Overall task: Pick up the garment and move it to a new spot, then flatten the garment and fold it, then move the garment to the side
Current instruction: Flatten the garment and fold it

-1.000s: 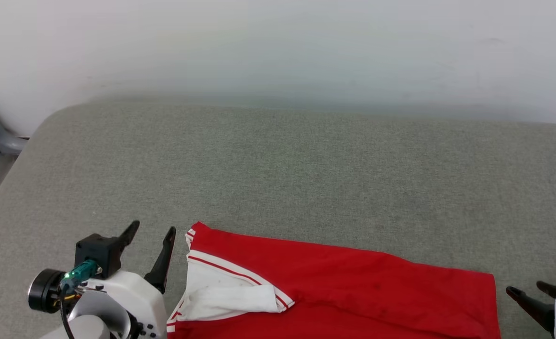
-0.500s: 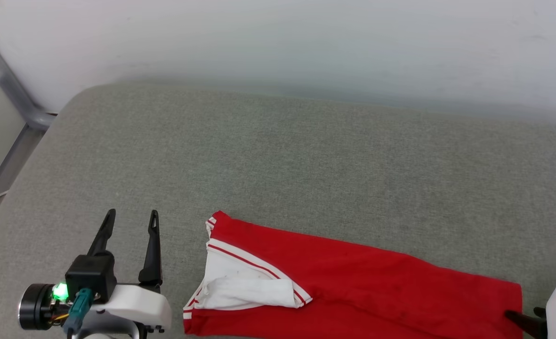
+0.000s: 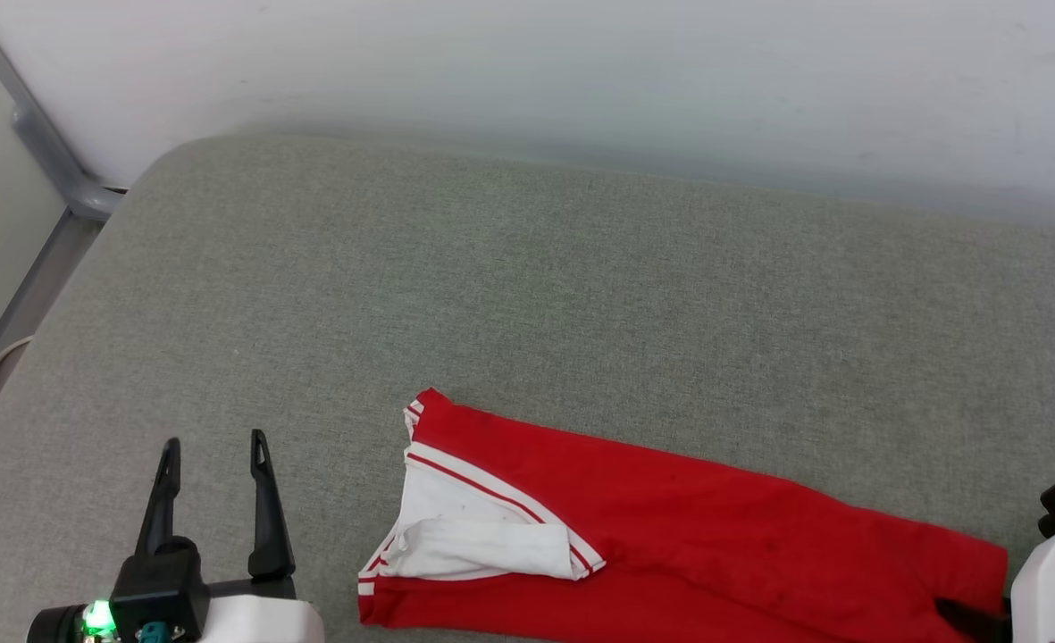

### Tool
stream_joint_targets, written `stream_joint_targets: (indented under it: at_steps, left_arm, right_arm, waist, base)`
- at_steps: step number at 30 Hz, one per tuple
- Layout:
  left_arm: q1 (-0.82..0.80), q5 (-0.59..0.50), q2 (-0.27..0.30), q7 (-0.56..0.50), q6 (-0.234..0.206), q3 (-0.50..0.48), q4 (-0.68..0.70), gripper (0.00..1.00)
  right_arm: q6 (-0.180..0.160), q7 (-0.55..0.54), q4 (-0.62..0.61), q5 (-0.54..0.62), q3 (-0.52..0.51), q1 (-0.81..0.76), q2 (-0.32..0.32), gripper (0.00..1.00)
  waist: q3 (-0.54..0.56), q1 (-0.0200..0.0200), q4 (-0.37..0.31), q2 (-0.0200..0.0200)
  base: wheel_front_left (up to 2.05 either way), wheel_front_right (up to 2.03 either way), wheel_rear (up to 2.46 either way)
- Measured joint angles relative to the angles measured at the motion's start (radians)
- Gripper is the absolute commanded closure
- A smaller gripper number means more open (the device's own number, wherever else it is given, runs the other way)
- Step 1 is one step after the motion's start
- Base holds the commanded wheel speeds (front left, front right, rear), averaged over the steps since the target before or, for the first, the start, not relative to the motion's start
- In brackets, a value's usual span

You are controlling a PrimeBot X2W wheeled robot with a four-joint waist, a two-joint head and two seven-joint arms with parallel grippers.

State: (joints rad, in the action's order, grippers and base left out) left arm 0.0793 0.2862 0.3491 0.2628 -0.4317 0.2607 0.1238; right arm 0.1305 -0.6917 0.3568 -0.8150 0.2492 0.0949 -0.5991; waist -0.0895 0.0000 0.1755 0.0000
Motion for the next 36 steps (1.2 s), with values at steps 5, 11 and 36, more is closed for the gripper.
stream_joint_targets:
  at_steps: [5, 11, 36]
  left_arm:
    - [0.029, -0.08, -0.077, 0.0, 0.073, -0.072, 0.006, 0.0]
    - [0.041, -0.15, -0.136, 0.0, 0.153, -0.13, -0.012, 0.0]
    - [0.08, -0.266, -0.202, 0.0, 0.271, -0.178, -0.046, 0.0]
  right_arm:
    - [-0.003, 0.037, 0.012, -0.028, 0.03, 0.001, 0.002, 0.12]
    - [0.0, 0.09, 0.012, -0.073, 0.078, 0.009, -0.005, 1.0]
    - [0.001, 0.181, 0.204, -0.062, -0.055, 0.065, -0.165, 1.0]
  waist:
    - [-0.003, 0.0, 0.002, 0.0]
    - [-0.002, 0.0, -0.005, 0.0]
    - [0.048, 0.0, -0.028, 0.0]
  base:
    - [0.0, 0.0, 0.0]
    - [0.0, 0.0, 0.0]
    - [0.0, 0.0, 0.0]
